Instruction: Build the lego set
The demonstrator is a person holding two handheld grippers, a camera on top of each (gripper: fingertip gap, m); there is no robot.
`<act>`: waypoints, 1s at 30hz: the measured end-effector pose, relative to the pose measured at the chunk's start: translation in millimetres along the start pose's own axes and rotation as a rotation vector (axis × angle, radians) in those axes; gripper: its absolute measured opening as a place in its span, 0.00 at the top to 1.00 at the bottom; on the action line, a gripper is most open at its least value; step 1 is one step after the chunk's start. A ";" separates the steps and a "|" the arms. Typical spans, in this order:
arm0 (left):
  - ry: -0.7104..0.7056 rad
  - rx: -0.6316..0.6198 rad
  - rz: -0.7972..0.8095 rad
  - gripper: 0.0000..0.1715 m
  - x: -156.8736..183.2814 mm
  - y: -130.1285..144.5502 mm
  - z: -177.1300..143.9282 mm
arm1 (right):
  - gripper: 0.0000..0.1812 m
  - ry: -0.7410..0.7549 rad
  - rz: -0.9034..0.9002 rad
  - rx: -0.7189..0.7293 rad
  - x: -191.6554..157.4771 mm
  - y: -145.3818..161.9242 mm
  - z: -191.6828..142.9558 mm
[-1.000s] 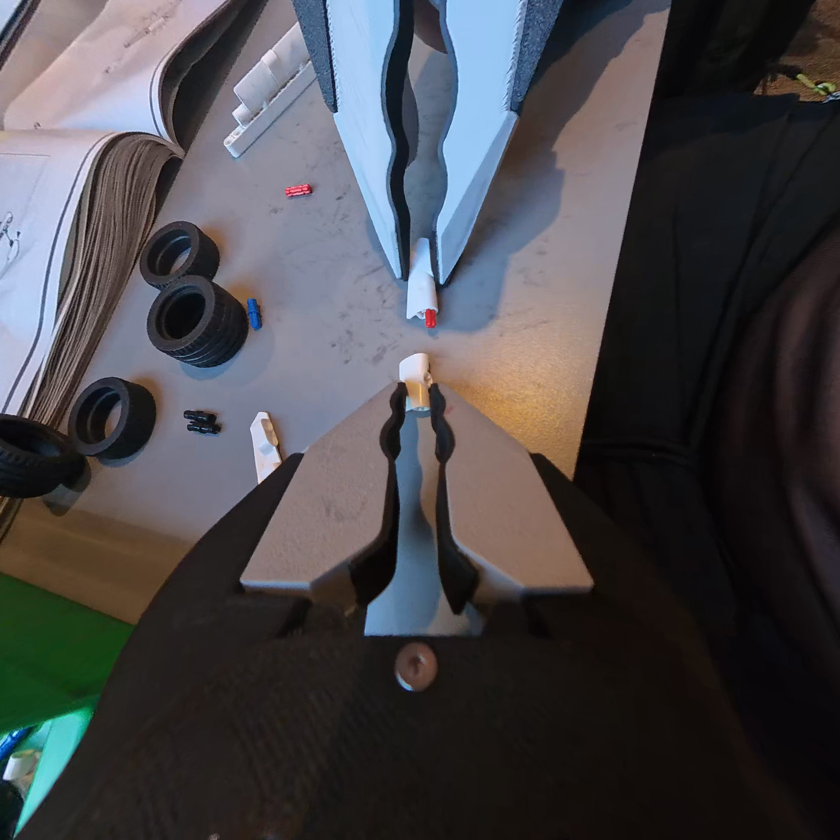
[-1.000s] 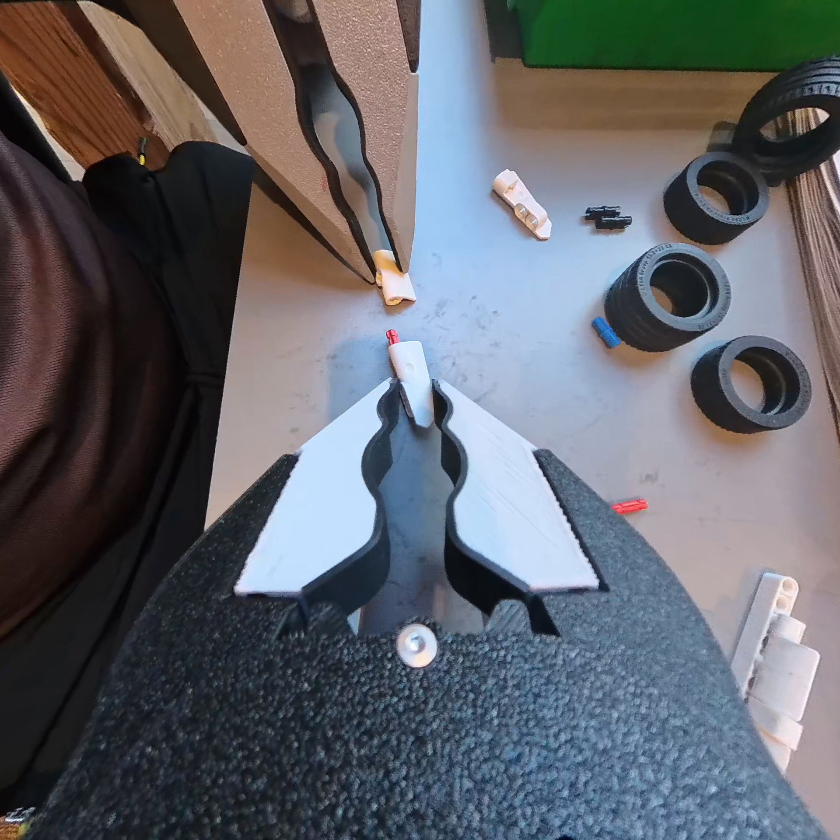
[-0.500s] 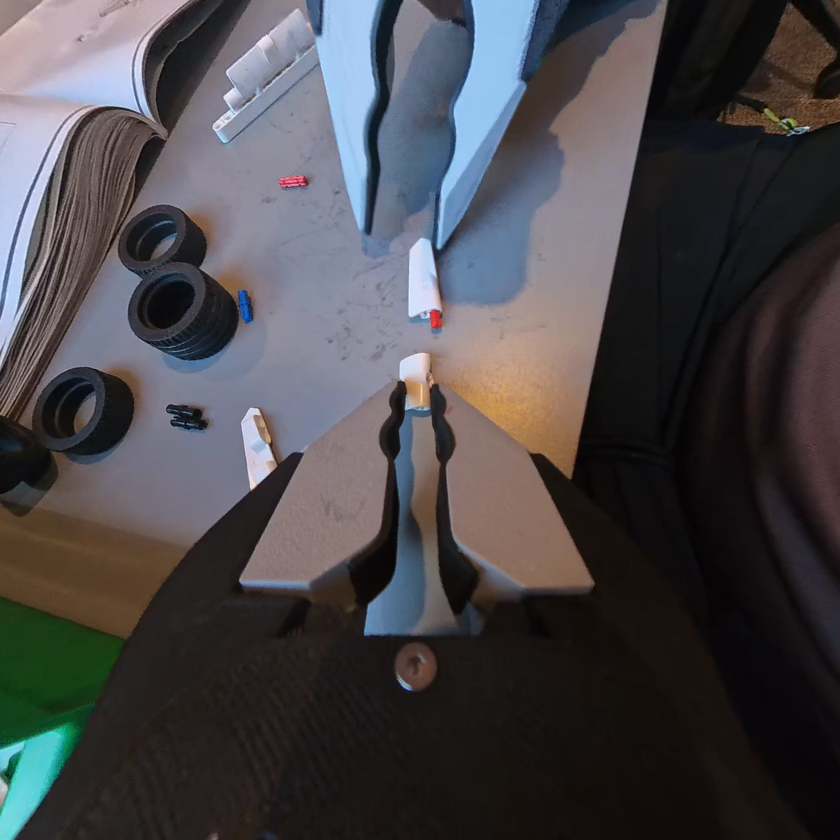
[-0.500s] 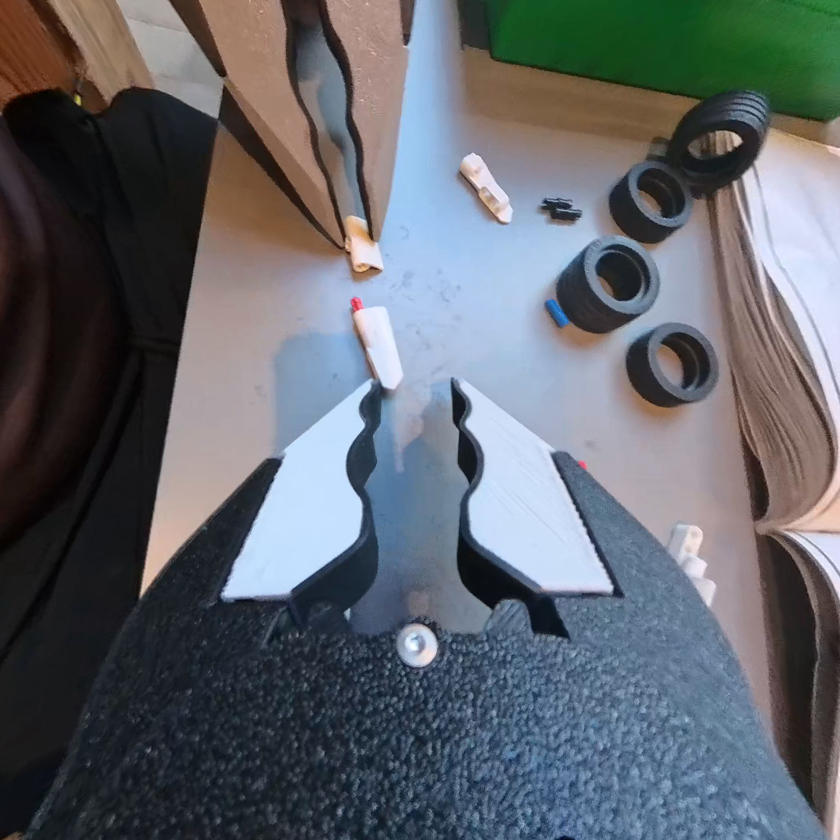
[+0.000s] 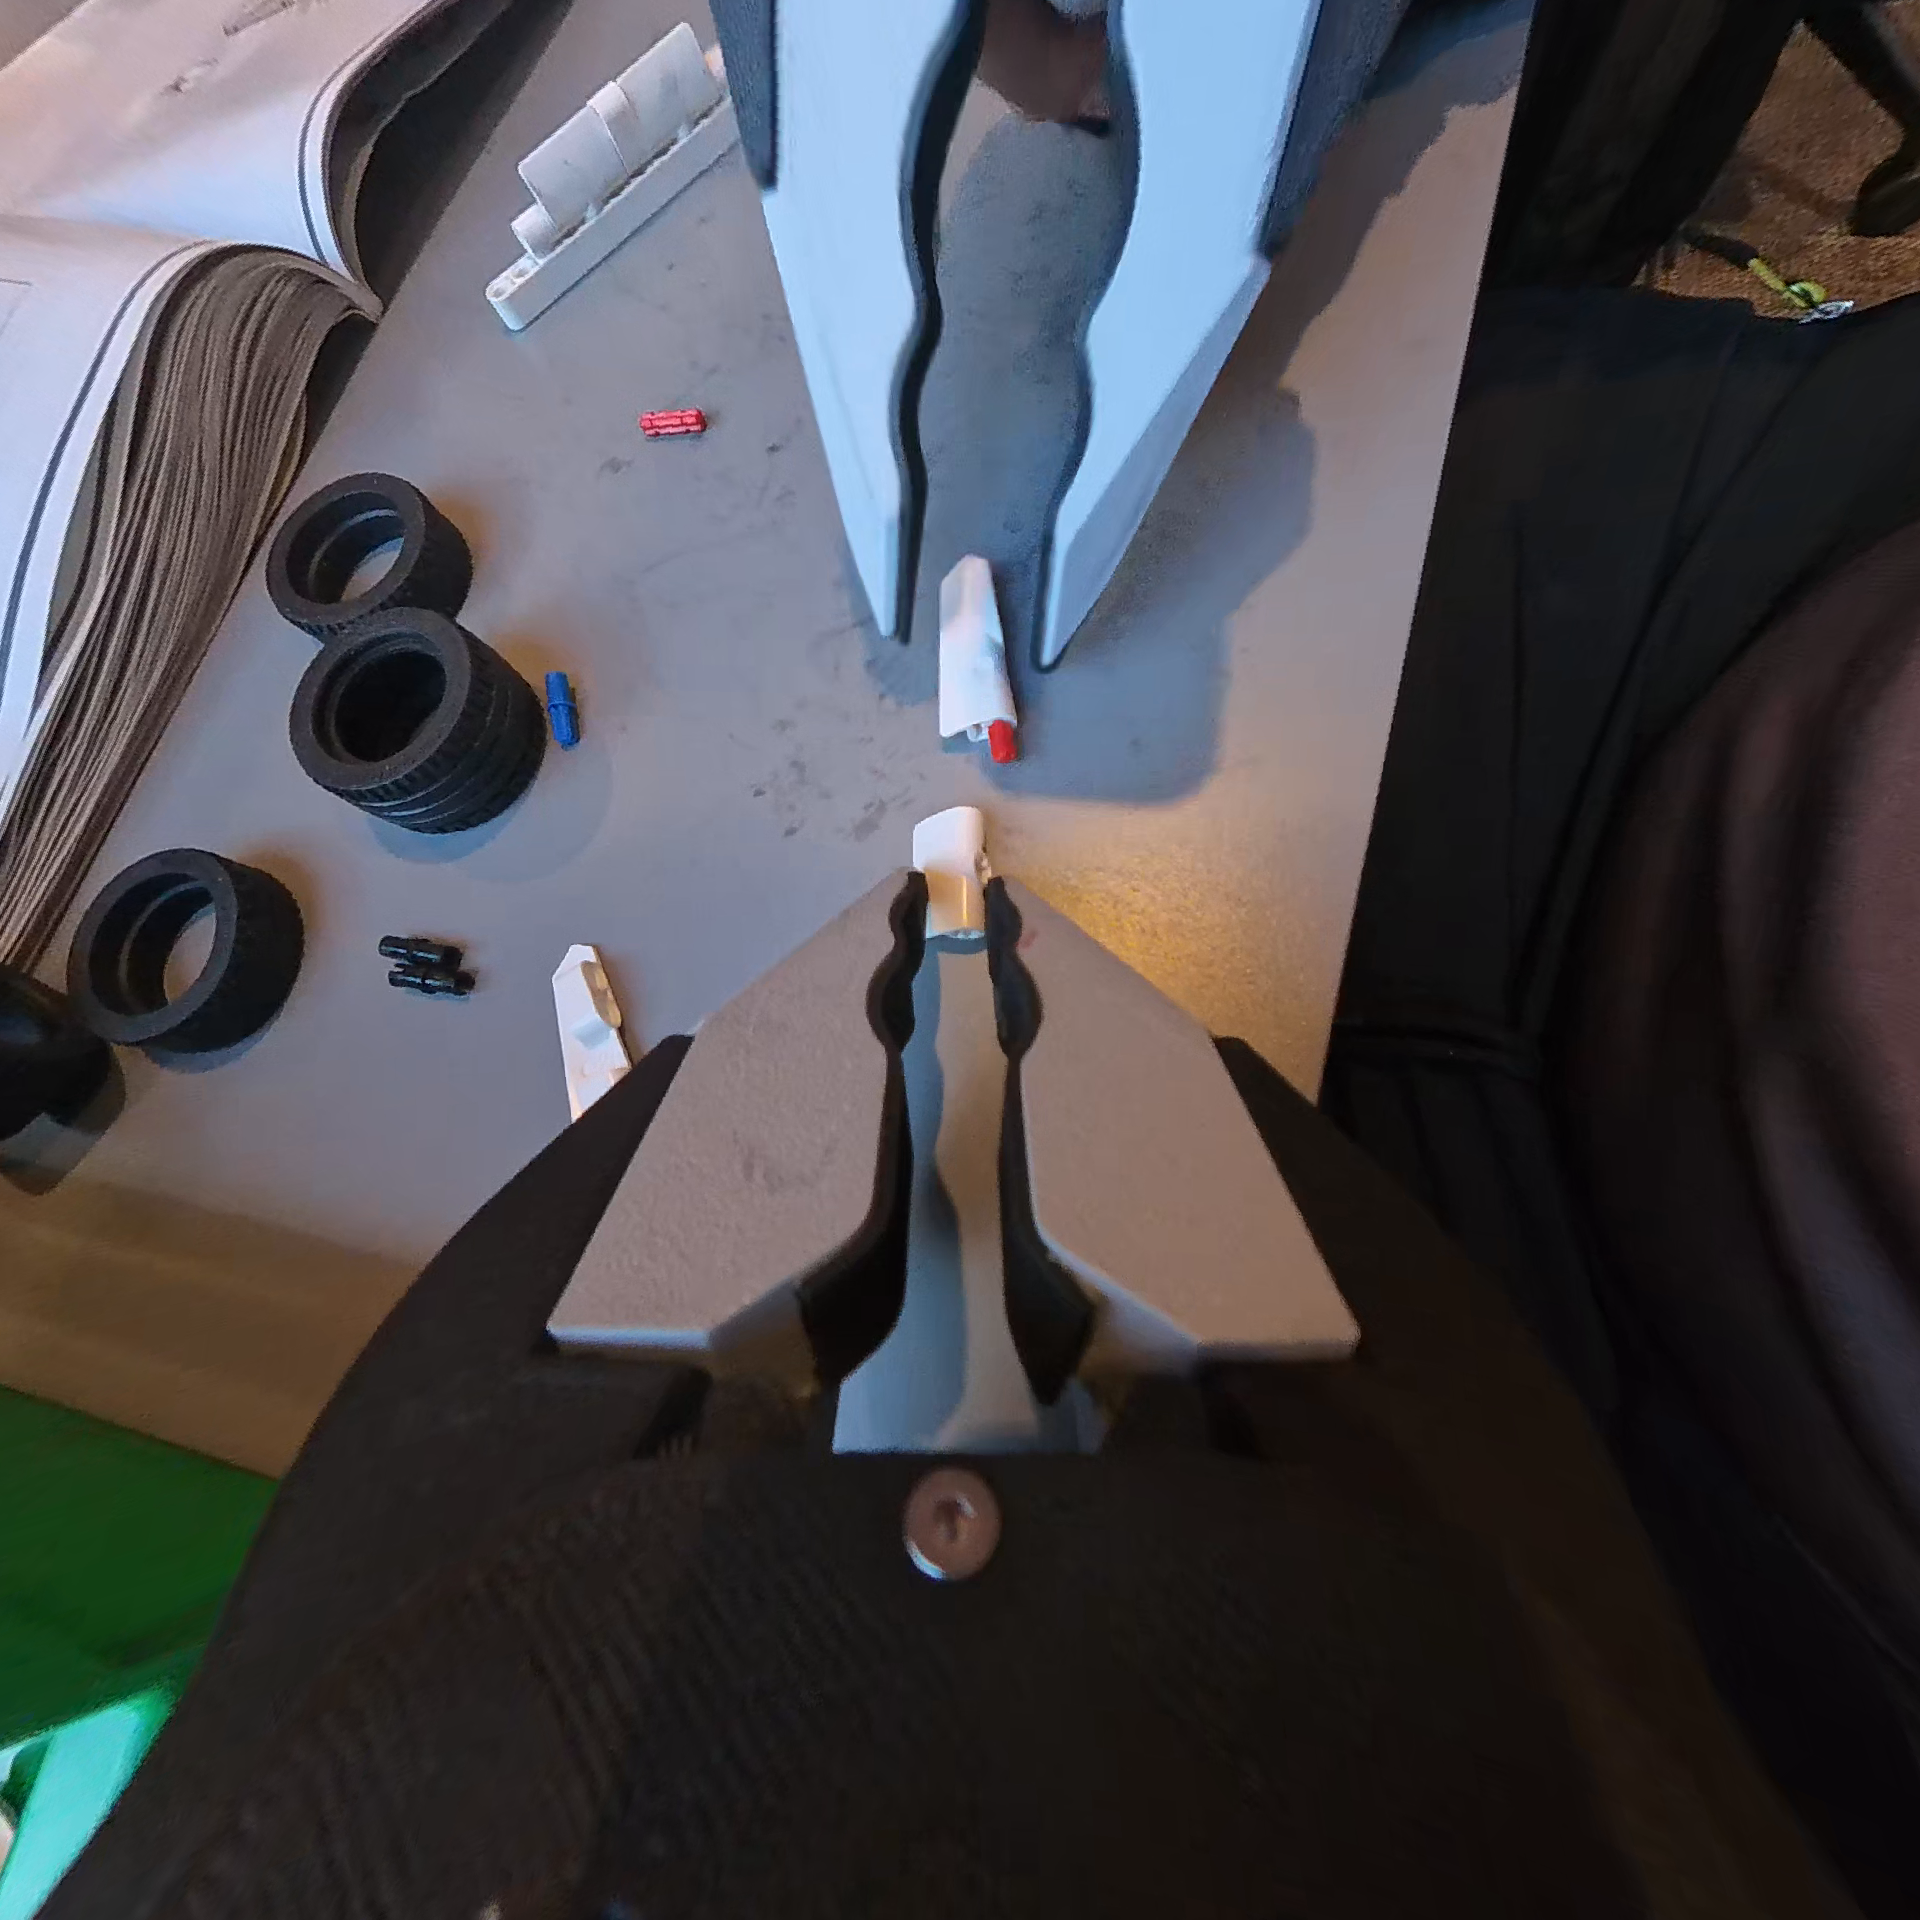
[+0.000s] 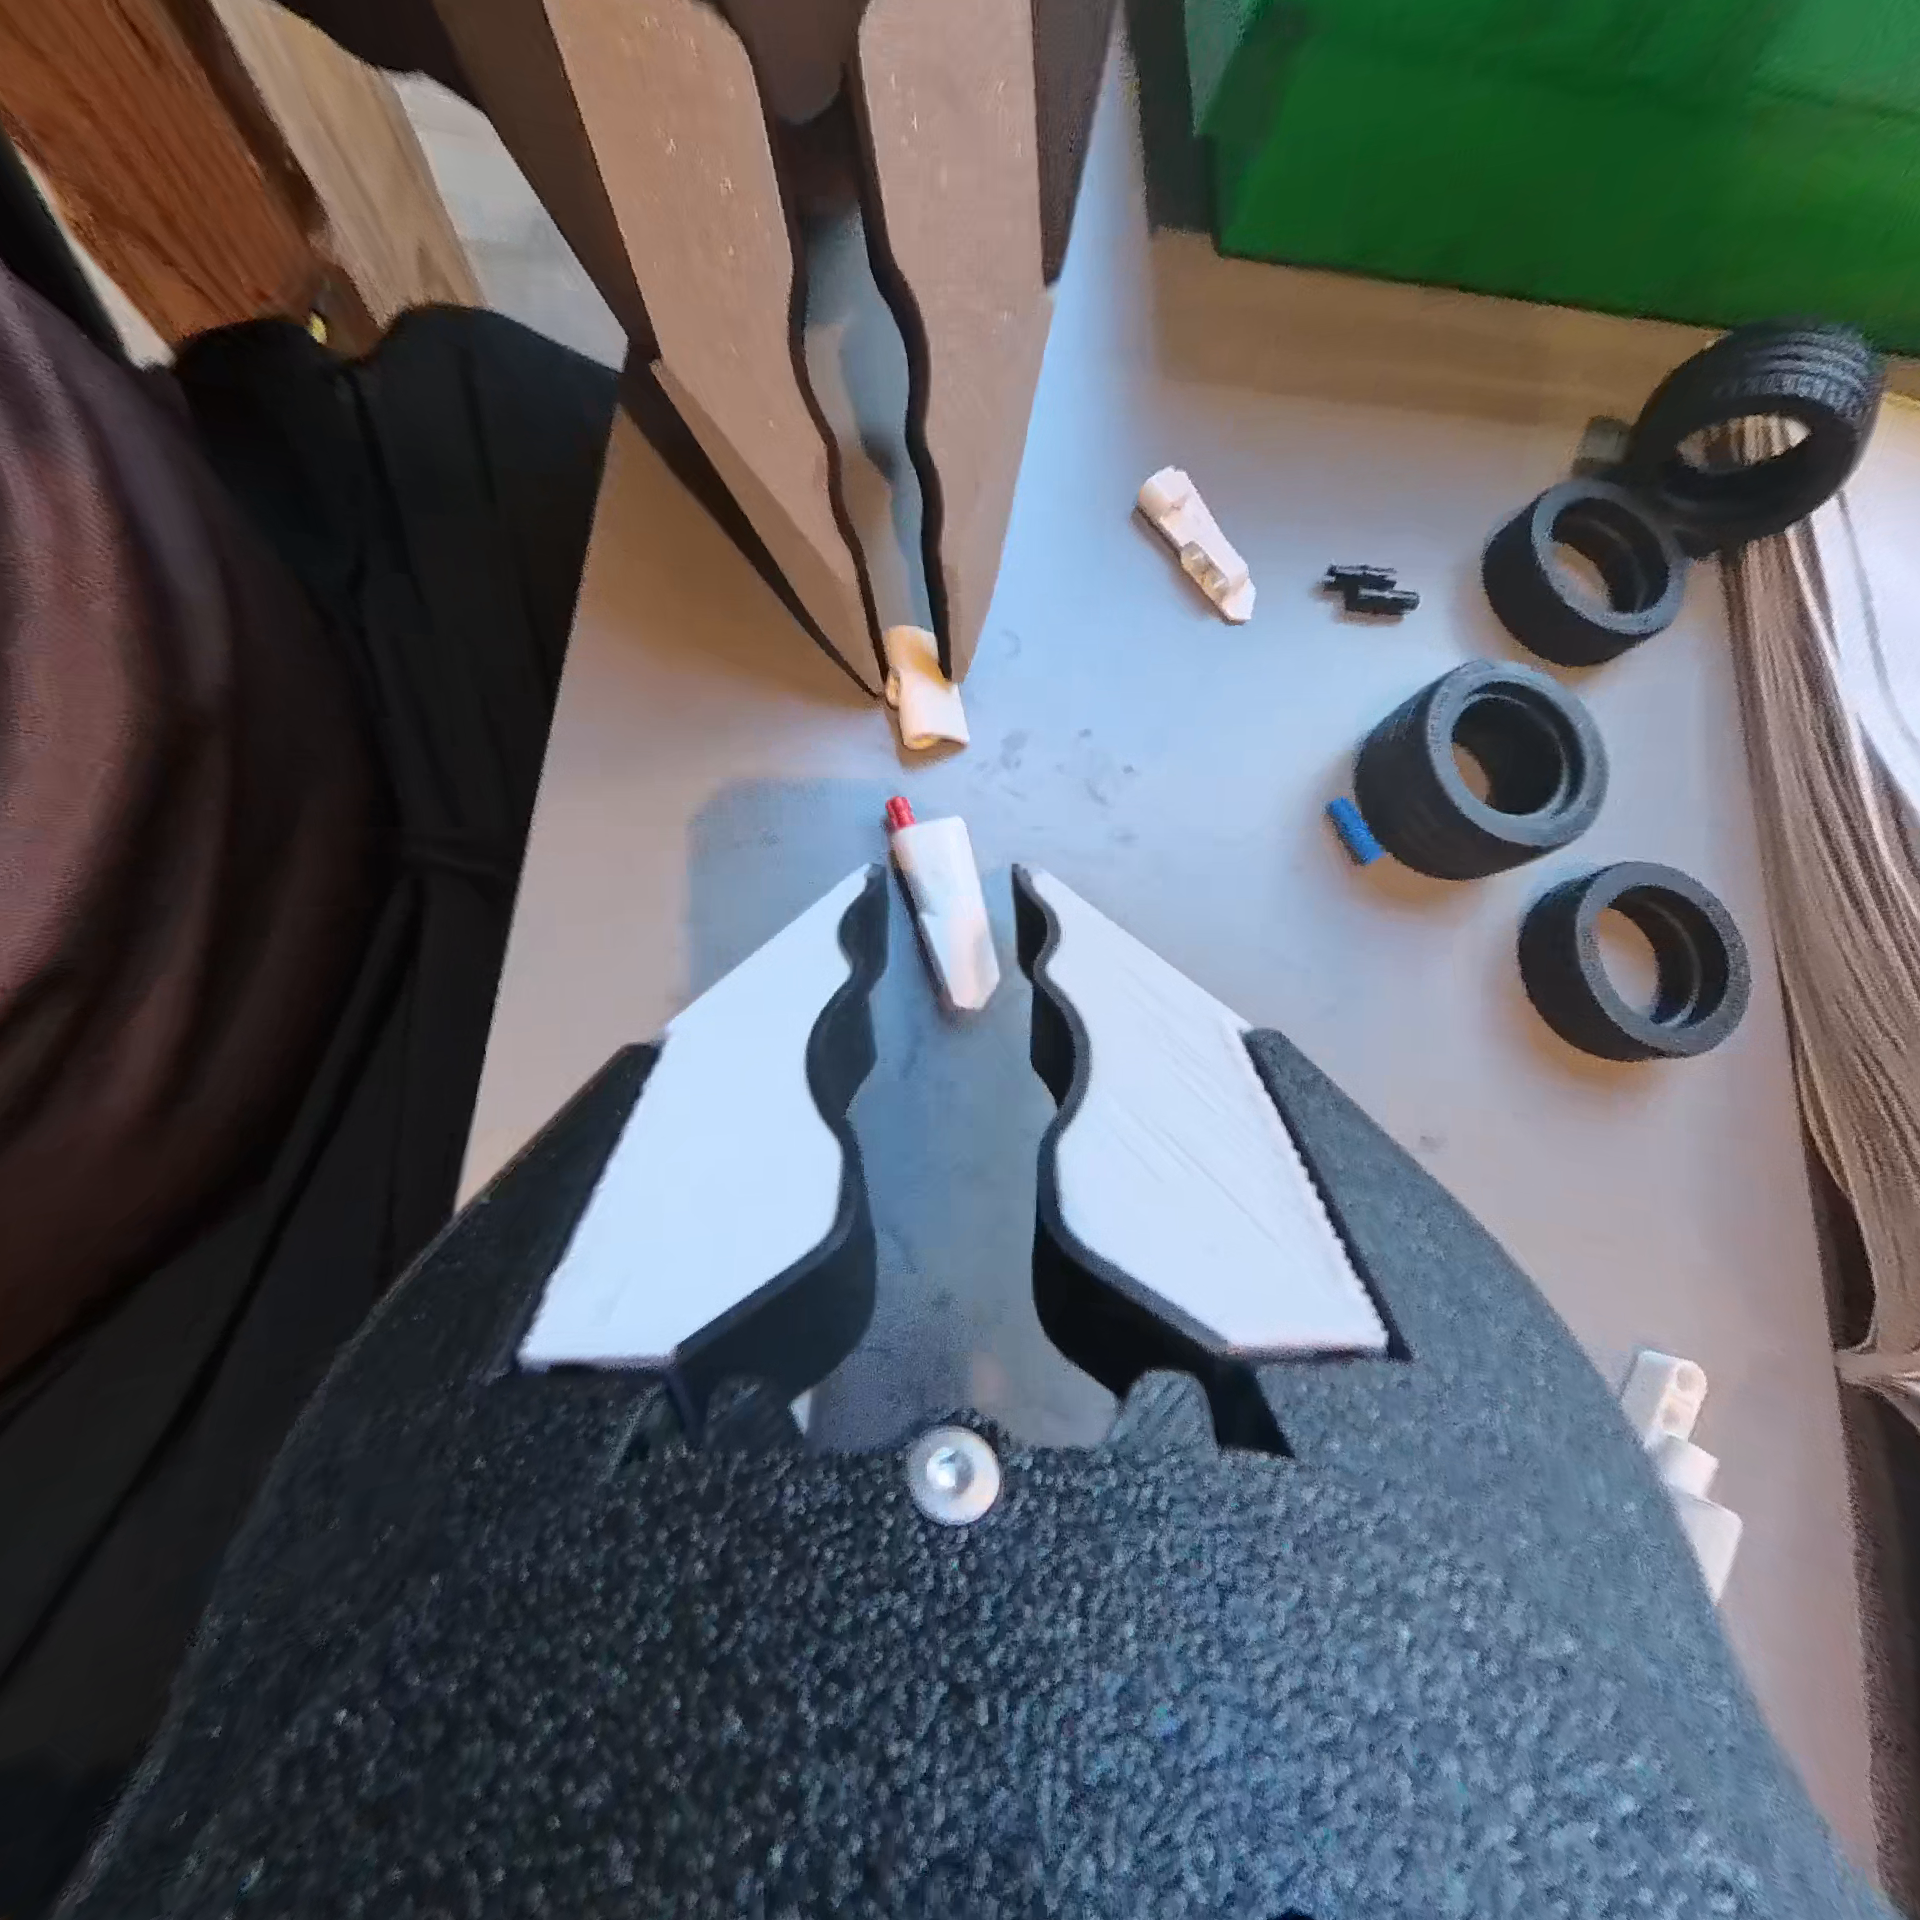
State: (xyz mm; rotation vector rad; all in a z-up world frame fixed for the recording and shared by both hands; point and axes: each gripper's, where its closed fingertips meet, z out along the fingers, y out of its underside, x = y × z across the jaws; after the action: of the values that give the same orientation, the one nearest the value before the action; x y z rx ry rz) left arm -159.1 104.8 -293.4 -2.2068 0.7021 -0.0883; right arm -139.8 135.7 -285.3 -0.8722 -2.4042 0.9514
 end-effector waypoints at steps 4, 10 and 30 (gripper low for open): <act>-0.002 0.000 0.003 0.95 0.1 0.0 0.2 | 0.93 -0.028 0.020 -0.016 -5.4 3.7 8.0; -0.003 0.001 0.016 0.95 0.8 -1.1 1.4 | 0.93 -0.048 0.085 -0.017 -4.5 3.3 10.2; -0.018 0.014 0.115 0.96 2.5 -4.3 4.0 | 0.93 0.042 0.043 -0.173 -1.7 2.5 11.9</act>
State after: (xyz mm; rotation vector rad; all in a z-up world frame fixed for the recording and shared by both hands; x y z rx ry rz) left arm -153.9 108.5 -293.5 -2.1464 0.8140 -0.0149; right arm -144.3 130.5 -295.5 -0.9993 -2.4688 0.7404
